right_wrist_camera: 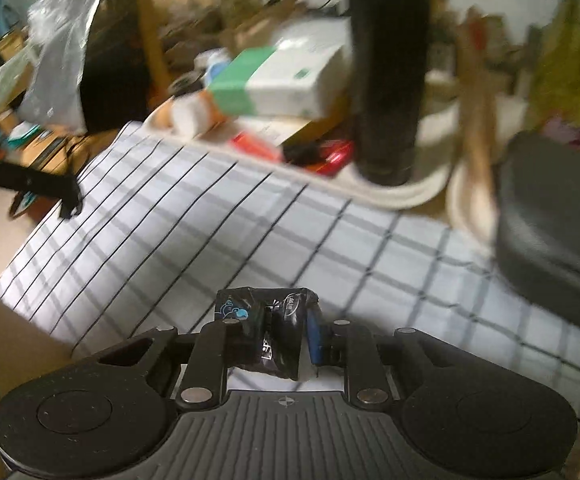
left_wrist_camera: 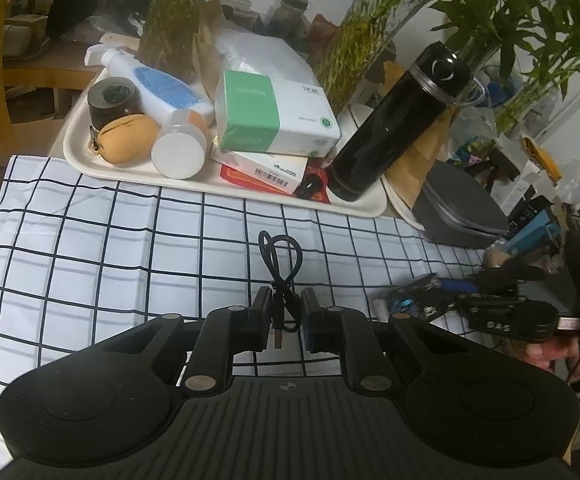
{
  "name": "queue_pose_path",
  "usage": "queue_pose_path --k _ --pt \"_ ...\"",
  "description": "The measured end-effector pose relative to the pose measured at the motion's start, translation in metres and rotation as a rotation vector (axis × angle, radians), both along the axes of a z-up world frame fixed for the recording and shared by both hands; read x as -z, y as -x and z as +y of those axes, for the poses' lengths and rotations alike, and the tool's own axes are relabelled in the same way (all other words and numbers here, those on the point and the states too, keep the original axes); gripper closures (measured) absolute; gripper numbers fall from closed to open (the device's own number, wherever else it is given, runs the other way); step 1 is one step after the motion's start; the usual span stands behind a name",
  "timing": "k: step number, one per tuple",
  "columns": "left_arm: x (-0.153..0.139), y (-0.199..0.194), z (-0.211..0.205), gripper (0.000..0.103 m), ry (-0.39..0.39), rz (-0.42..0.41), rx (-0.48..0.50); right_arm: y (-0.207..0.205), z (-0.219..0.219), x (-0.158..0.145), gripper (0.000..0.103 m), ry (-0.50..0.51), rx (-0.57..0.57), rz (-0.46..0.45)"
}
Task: Organize soft objects
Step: 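Lift the black cable and black packet and carry both over the box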
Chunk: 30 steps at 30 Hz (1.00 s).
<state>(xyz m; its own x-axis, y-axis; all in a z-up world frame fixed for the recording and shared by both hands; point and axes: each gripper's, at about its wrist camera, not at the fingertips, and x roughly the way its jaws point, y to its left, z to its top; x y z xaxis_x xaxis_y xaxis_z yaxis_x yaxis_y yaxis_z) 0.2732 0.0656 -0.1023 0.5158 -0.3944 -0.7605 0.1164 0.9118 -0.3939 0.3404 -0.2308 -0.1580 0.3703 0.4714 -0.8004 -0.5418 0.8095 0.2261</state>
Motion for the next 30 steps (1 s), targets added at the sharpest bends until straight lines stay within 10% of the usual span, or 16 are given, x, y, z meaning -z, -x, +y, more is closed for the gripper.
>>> queue_pose_path --k 30 --pt "-0.070 0.077 -0.017 0.088 -0.047 -0.255 0.039 0.115 -0.029 -0.119 0.081 -0.047 0.254 -0.345"
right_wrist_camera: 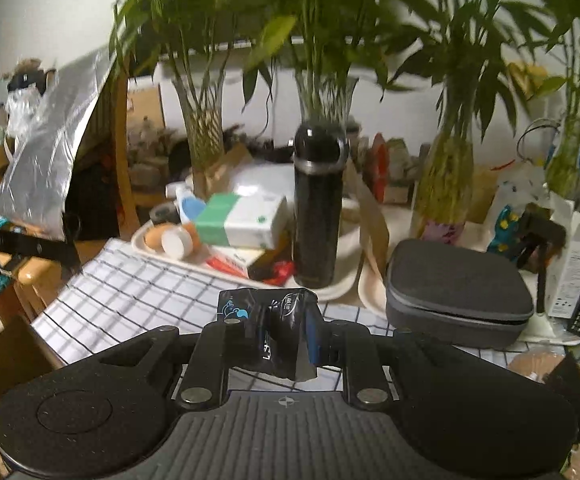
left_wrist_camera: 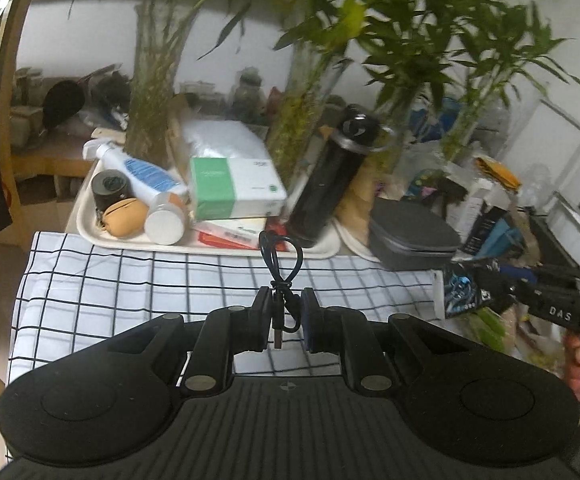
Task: Organize soft objects
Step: 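Lift the black cable and black packet and carry both over the box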
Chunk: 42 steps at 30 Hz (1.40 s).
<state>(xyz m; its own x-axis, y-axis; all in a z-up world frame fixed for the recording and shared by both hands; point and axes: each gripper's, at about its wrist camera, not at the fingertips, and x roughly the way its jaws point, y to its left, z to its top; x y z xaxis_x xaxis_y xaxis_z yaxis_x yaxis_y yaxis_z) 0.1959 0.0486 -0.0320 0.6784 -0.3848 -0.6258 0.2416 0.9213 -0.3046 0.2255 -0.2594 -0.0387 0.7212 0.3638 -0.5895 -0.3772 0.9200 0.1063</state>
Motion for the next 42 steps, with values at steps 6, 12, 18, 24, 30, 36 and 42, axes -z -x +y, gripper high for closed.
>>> queue_pose_path --k 6,12,18,24,30,36,42 --pt "-0.024 0.029 -0.009 0.088 -0.011 -0.041 0.039 0.040 0.003 -0.025 0.081 -0.022 -0.017 -0.044" --pt "-0.040 0.060 -0.015 0.088 -0.024 -0.060 0.074 0.076 0.002 -0.043 0.081 -0.031 -0.027 -0.061" --pt "-0.042 0.084 -0.024 0.088 -0.044 -0.033 0.105 0.109 0.006 -0.056 0.081 -0.020 -0.056 -0.061" --pt "-0.038 0.103 -0.032 0.088 -0.075 -0.001 0.149 0.134 0.013 -0.059 0.081 0.009 -0.063 -0.046" --pt "-0.029 0.112 -0.034 0.088 -0.101 0.055 0.166 0.151 0.013 -0.053 0.080 0.022 -0.049 0.007" --pt "-0.022 0.118 -0.037 0.088 -0.147 0.095 0.175 0.161 0.014 -0.044 0.080 0.014 -0.042 0.073" --pt "-0.021 0.123 -0.040 0.088 -0.157 0.105 0.188 0.167 0.015 -0.042 0.080 0.006 -0.043 0.101"
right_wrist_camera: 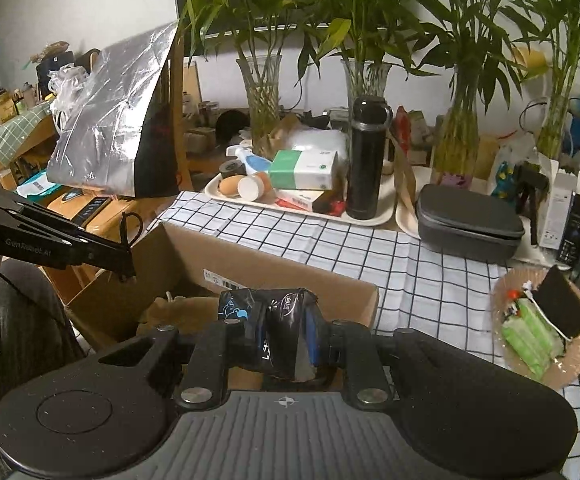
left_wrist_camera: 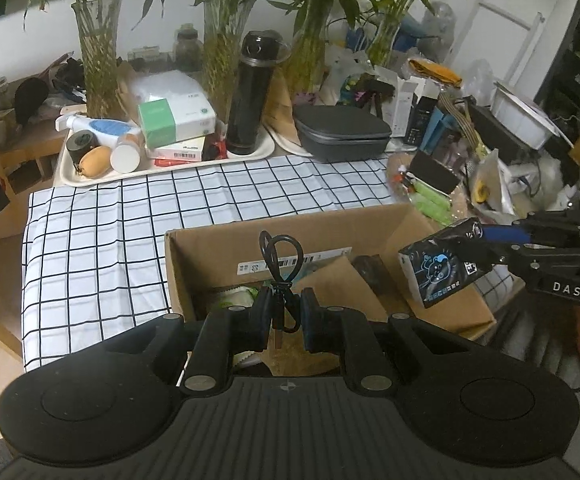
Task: Organize soft objects
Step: 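Lift the black cable and black packet and carry both over the box, then lower the cable and packet into the box and open both tools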
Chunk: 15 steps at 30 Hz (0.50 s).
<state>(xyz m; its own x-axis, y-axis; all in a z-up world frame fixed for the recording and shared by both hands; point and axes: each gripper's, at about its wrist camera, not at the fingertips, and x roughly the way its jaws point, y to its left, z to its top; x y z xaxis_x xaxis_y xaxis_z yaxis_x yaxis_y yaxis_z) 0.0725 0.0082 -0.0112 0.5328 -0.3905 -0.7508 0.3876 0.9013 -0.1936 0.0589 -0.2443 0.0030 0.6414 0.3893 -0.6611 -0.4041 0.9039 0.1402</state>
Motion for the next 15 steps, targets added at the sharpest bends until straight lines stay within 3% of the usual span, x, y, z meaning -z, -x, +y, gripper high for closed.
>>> queue_pose_path --k 15 --pt "0.0023 0.0026 -0.0068 0.085 -0.031 -0.010 0.035 -0.0006 -0.0003 -0.0014 0.080 -0.007 0.000 0.008"
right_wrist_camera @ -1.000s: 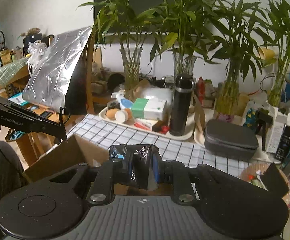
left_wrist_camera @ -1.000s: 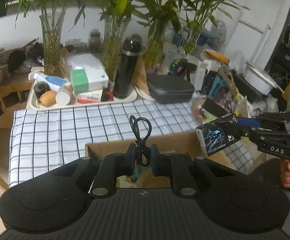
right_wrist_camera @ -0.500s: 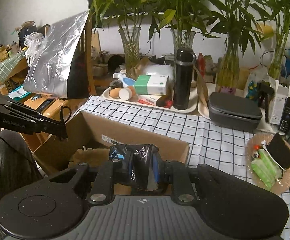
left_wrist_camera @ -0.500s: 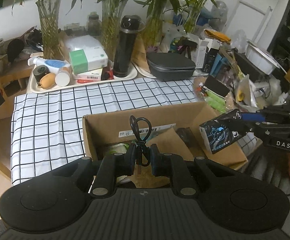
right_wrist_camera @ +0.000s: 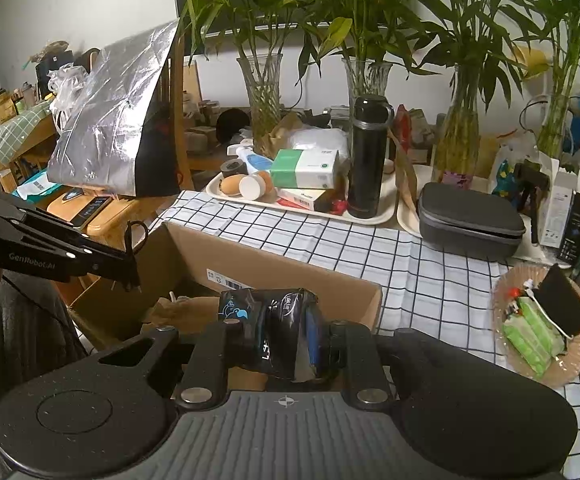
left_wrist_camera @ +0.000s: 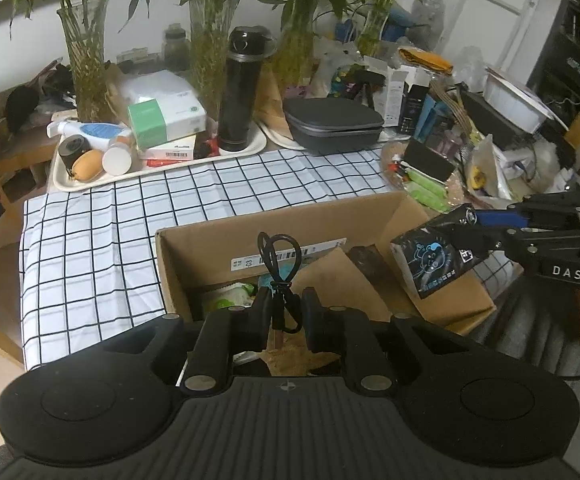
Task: Organize soft objects
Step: 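Lower the cable and packet into the box and open both tools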
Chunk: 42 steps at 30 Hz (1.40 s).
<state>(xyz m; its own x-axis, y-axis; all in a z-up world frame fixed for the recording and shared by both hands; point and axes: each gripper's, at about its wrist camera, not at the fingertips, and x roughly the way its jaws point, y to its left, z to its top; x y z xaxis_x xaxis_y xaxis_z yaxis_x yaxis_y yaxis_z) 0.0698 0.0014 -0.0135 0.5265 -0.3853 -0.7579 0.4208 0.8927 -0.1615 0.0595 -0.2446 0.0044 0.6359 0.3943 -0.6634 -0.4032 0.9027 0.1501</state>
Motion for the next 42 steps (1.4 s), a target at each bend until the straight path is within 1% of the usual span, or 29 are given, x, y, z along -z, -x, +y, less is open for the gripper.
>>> queue_pose_path --k 1,2,4,5,9,17,23,24,25,26,27,28,29,30,33,37,42 --pt "0.000 0.000 0.000 0.077 -0.006 -0.006 -0.003 0.000 0.000 0.000 0.080 0.001 0.000 0.000" --pt "0.000 0.000 0.000 0.063 -0.013 -0.012 -0.008 -0.001 0.000 0.000 0.080 0.001 0.000 0.000" --pt "0.000 0.002 0.002 0.049 -0.012 -0.028 -0.024 0.000 0.000 0.001 0.080 -0.001 0.002 0.003" --pt "-0.001 0.003 0.004 0.044 -0.005 -0.034 -0.027 0.000 0.000 0.002 0.080 -0.002 0.003 0.005" --pt "-0.001 0.005 0.007 0.043 0.009 -0.038 -0.043 -0.001 -0.001 0.004 0.080 -0.009 0.009 0.013" --pt "0.000 0.006 0.009 0.043 0.003 -0.051 -0.074 -0.004 -0.002 0.000 0.080 -0.045 0.013 0.023" --pt "-0.001 0.005 0.011 0.043 0.006 -0.053 -0.087 -0.009 0.002 0.000 0.078 -0.076 -0.004 0.056" --pt "-0.001 0.005 0.012 0.043 0.008 -0.053 -0.091 -0.010 0.004 0.002 0.075 -0.069 -0.006 0.069" --pt "-0.001 0.005 0.013 0.043 0.010 -0.052 -0.095 -0.013 0.006 0.005 0.068 -0.055 -0.009 0.084" --pt "-0.001 0.005 0.014 0.043 0.014 -0.051 -0.099 -0.015 0.009 0.009 0.058 -0.032 -0.012 0.102" --pt "-0.002 0.005 0.014 0.043 0.017 -0.051 -0.104 -0.016 0.011 0.012 0.032 -0.012 -0.006 0.108" --pt "-0.002 0.006 0.015 0.043 0.018 -0.051 -0.107 -0.015 0.013 0.013 0.012 0.006 0.002 0.097" --pt "-0.002 0.006 0.015 0.043 0.019 -0.052 -0.110 -0.013 0.014 0.014 0.007 0.019 0.006 0.079" --pt "-0.002 0.007 0.015 0.043 0.017 -0.055 -0.114 -0.011 0.015 0.014 0.004 0.023 0.008 0.067" --pt "-0.002 0.008 0.016 0.043 0.011 -0.066 -0.122 -0.010 0.014 0.015 0.000 0.015 0.019 0.056" --pt "-0.002 0.011 0.017 0.043 0.012 -0.074 -0.144 -0.007 0.013 0.014 0.000 0.054 0.049 0.017" --pt "-0.001 0.016 0.014 0.043 -0.017 -0.093 -0.183 0.001 0.012 0.012 0.000 0.072 0.077 -0.019"
